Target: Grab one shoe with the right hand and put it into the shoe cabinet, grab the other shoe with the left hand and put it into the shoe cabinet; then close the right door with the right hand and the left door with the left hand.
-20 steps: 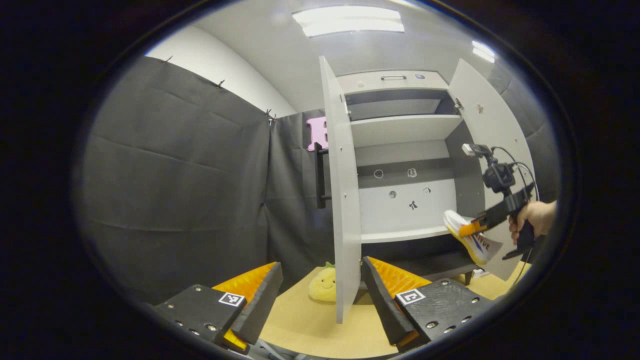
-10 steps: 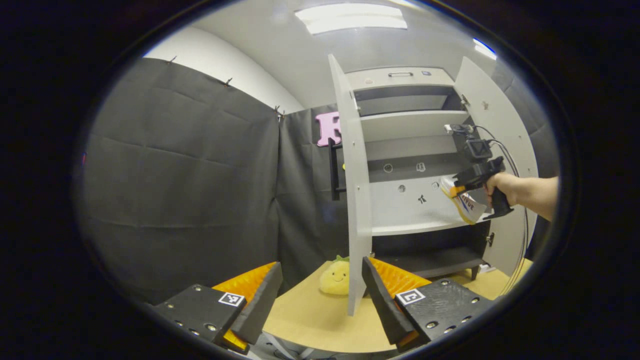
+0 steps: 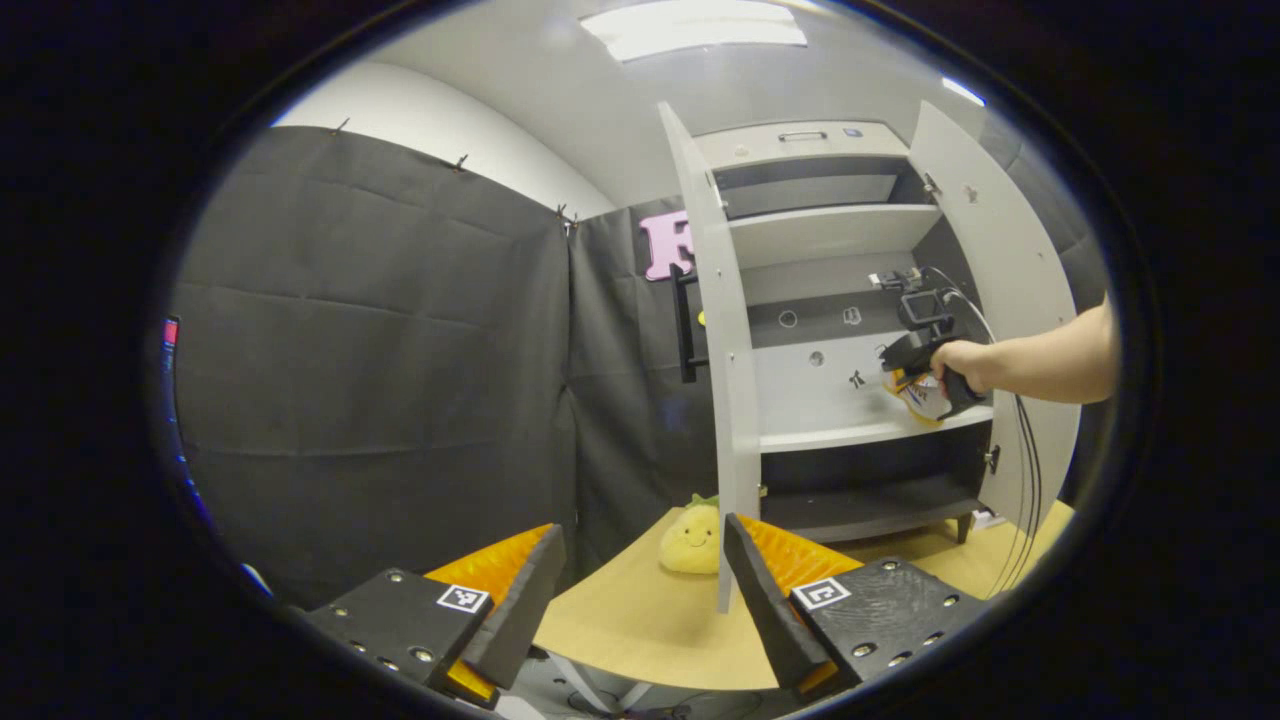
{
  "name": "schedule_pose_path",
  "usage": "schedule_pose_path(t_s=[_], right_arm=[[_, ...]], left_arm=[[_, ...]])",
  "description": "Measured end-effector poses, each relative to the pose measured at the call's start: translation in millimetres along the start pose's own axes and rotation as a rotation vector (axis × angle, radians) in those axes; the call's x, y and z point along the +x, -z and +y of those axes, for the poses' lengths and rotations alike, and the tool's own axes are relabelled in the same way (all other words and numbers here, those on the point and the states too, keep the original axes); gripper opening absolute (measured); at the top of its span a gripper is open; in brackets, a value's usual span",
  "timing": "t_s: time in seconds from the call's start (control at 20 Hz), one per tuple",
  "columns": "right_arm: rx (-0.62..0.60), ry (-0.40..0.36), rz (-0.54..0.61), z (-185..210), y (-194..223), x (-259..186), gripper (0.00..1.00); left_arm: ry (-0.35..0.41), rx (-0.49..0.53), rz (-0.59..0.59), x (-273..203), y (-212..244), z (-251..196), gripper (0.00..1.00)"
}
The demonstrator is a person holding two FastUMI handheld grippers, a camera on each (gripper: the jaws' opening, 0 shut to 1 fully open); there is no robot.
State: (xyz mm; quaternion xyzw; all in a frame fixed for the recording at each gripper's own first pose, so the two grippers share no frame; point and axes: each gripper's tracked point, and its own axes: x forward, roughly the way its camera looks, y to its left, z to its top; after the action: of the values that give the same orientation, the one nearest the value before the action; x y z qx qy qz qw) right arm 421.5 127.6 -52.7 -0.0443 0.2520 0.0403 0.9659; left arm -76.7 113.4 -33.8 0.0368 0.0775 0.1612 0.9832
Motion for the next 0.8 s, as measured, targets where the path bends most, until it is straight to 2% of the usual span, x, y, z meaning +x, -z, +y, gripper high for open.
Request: schedule_pose_path(t_s=[0.05, 0.1, 0.2, 0.3, 0.4, 0.65, 0.75, 0.8], right_arm=[[-0.003, 0.004, 0.013, 1, 4, 5, 0.05], [-0.005, 0.013, 0.025, 1, 6, 9, 0.01], [-0.002, 0.025, 0.04, 3, 10, 13, 0.0], [-0.005, 0.033, 0.047, 5, 13, 14, 0.02], [-0.026, 0.014, 0.019, 8, 10, 10, 0.13], [-0.039, -0.006, -0.141, 11, -20, -35, 0.82], [-0.032, 0.013, -0.221, 5, -32, -62, 1.0], [-0.023, 0.005, -0.259, 5, -38, -79, 0.99]], left_arm=[[0.004, 0.005, 0.004, -1, 0, 0, 0.94], [0.008, 0.009, 0.003, 0, -2, 0, 0.94], [0.015, 0.016, 0.003, 0, -2, 0, 0.94], [0.031, 0.018, 0.004, -1, -2, -2, 0.94], [0.05, 0.017, 0.004, 1, -3, -3, 0.94], [0.111, 0.005, 0.016, 6, 0, -10, 0.94], [0.152, 0.002, 0.015, 9, -1, -14, 0.95], [0.176, 0.002, 0.012, 10, -2, -16, 0.94]])
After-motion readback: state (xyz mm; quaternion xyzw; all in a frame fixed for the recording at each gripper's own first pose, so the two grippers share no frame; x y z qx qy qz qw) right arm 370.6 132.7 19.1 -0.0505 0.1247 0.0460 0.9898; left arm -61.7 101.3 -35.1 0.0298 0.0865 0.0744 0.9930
